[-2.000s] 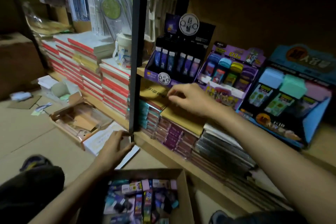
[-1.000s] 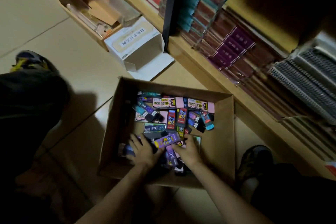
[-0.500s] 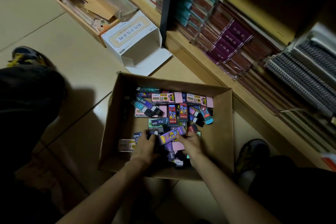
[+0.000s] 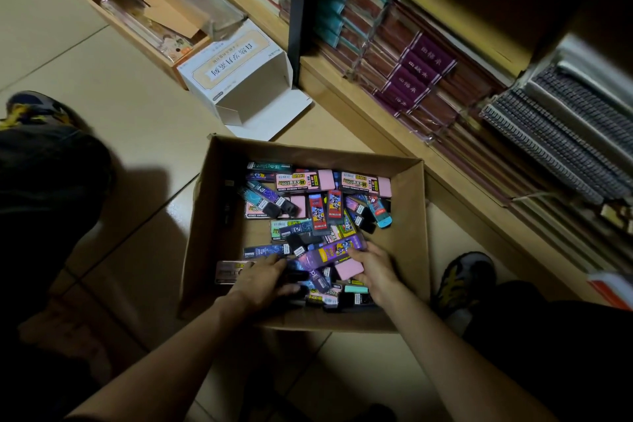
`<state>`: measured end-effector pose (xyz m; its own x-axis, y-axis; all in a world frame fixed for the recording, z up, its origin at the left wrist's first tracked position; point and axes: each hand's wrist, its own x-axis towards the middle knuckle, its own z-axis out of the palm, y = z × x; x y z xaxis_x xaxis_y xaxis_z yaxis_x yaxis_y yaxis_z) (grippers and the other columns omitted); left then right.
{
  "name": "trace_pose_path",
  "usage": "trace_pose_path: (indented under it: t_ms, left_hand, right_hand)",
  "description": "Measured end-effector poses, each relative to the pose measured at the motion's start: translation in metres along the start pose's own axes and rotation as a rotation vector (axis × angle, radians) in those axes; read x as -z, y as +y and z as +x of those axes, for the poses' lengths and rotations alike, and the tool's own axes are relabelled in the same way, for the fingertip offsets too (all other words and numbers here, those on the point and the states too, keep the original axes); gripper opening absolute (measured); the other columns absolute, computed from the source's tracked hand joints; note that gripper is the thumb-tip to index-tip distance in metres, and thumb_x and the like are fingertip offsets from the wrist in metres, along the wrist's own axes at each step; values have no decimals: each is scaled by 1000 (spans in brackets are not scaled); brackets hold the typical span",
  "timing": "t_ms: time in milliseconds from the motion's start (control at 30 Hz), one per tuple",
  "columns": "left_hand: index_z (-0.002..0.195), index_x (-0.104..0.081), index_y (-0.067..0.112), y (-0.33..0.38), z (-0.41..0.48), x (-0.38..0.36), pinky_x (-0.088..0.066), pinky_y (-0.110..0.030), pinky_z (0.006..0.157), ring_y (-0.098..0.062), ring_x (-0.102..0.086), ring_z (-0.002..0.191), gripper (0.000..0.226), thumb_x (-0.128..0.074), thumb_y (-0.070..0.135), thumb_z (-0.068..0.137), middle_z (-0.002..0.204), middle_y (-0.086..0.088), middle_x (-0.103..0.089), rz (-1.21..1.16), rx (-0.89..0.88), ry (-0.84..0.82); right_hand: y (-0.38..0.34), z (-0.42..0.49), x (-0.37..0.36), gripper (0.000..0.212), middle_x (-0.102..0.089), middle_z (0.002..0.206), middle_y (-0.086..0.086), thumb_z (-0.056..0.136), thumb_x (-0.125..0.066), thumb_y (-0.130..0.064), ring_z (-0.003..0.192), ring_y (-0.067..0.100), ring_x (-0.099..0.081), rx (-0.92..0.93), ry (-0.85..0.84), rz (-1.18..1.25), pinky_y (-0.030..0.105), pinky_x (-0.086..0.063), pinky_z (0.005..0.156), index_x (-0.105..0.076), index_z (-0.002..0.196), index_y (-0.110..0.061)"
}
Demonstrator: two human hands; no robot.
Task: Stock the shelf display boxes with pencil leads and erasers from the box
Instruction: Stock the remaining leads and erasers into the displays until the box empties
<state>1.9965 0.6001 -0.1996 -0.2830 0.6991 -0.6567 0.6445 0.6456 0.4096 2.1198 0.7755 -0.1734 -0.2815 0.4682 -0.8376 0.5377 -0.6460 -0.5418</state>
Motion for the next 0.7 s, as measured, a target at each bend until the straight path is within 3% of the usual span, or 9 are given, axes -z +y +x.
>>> trace_pose_path:
  t_ms: [100,233,400,567,700]
  left_hand:
    - [142,-32,16,3,0,0,-27,-38,108,-24,-35,132,82,-66,55,78,141,-7,-39,74,-8,-69]
    - [143,-33,17,7,4,2,-26,-38,111,-24,-31,136,78,-67,50,80,147,-6,-33,119,-40,-99]
    - [138,-39,24,8,3,4,-39,-30,102,-22,-48,124,69,-71,42,80,140,-3,-45,-58,-32,-108]
    - [137,-42,22,7,2,1,-40,-31,100,-24,-52,119,59,-63,44,86,136,-6,-50,-34,-77,-139]
    - [135,-47,16,3,4,-3,-36,-28,105,-24,-48,123,51,-60,35,89,138,-9,-44,-89,-115,-154]
  right_hand:
    - [-2,-2,7,29,-61,103,13,91,-53,2,75,21,-57,25,75,23,31,-43,65,-57,118,-7]
    - [-1,-6,15,28,-59,95,14,92,-51,3,67,21,-53,70,127,66,30,-39,61,-54,120,1]
    - [-5,-12,16,28,-60,97,17,92,-48,7,68,18,-58,200,228,131,29,-45,64,-51,119,11]
    - [-14,-11,22,20,-61,107,29,94,-49,-1,98,36,-60,405,402,-212,40,-46,83,-51,111,9]
    - [-21,-13,24,19,-64,105,23,94,-51,-8,98,33,-62,512,403,-363,40,-48,83,-49,110,2]
